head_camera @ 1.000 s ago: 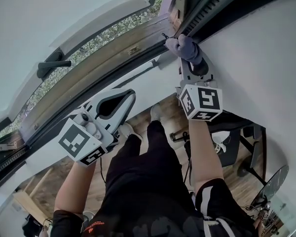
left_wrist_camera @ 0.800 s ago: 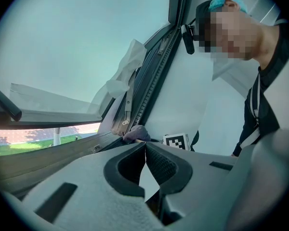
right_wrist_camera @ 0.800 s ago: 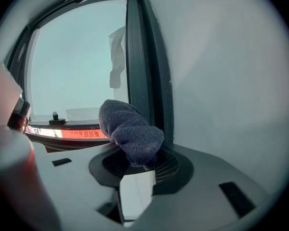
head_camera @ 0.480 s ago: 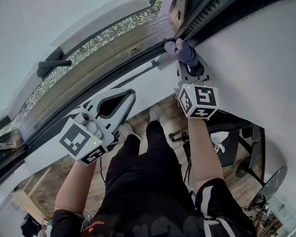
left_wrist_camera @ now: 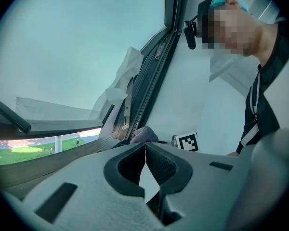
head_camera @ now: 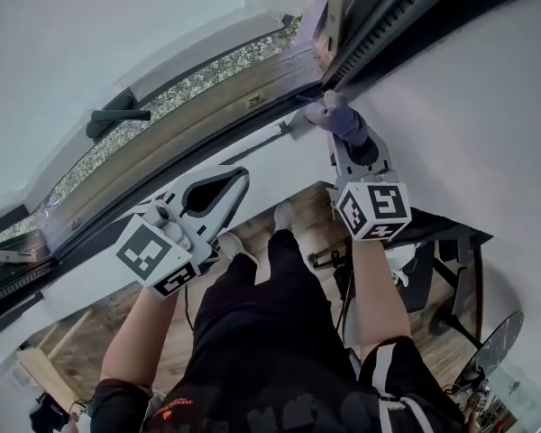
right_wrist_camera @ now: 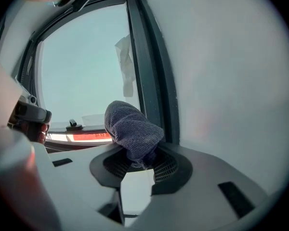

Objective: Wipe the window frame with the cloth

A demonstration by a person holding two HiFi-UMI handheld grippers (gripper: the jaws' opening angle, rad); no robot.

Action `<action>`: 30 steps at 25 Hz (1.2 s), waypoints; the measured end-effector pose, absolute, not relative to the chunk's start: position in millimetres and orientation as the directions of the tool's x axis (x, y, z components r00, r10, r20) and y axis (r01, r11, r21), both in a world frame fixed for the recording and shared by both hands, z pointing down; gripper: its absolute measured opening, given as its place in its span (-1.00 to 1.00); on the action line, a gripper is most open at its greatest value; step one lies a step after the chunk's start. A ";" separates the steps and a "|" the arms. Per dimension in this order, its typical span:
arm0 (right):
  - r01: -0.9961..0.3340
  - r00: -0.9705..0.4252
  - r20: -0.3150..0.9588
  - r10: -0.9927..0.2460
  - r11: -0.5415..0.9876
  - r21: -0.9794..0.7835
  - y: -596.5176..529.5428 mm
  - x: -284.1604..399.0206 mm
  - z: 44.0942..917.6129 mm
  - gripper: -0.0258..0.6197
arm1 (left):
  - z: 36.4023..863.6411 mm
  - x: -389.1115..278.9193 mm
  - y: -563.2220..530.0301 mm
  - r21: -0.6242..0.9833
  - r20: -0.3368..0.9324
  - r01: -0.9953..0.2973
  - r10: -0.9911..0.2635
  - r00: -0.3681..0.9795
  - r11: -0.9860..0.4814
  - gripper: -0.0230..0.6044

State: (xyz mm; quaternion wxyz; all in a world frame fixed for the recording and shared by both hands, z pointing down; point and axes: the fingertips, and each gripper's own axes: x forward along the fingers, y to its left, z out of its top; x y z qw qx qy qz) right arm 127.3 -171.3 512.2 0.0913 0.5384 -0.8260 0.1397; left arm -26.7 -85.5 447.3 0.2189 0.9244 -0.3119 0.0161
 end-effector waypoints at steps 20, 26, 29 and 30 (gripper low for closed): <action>-0.799 -0.600 0.125 -0.790 0.584 -0.143 -117.5 64.7 357.9 -0.60 | 370.7 -84.9 -48.5 0.273 0.086 -0.674 -0.680 0.728 -0.687 -0.86; -0.753 -0.657 0.080 -0.750 0.647 -0.121 -97.0 46.7 316.3 -0.60 | 348.5 -98.4 -35.6 0.251 0.038 -0.691 -0.706 0.707 -0.678 -0.86; -0.736 -0.676 0.073 -0.733 0.668 -0.113 -86.4 40.1 303.7 -0.60 | 340.5 -98.8 -28.7 0.224 0.029 -0.698 -0.711 0.703 -0.681 -0.86; -0.728 -0.685 0.068 -0.725 0.676 -0.114 -82.5 37.0 299.2 -0.60 | 337.9 -98.8 -26.4 0.217 0.025 -0.699 -0.712 0.702 -0.681 -0.86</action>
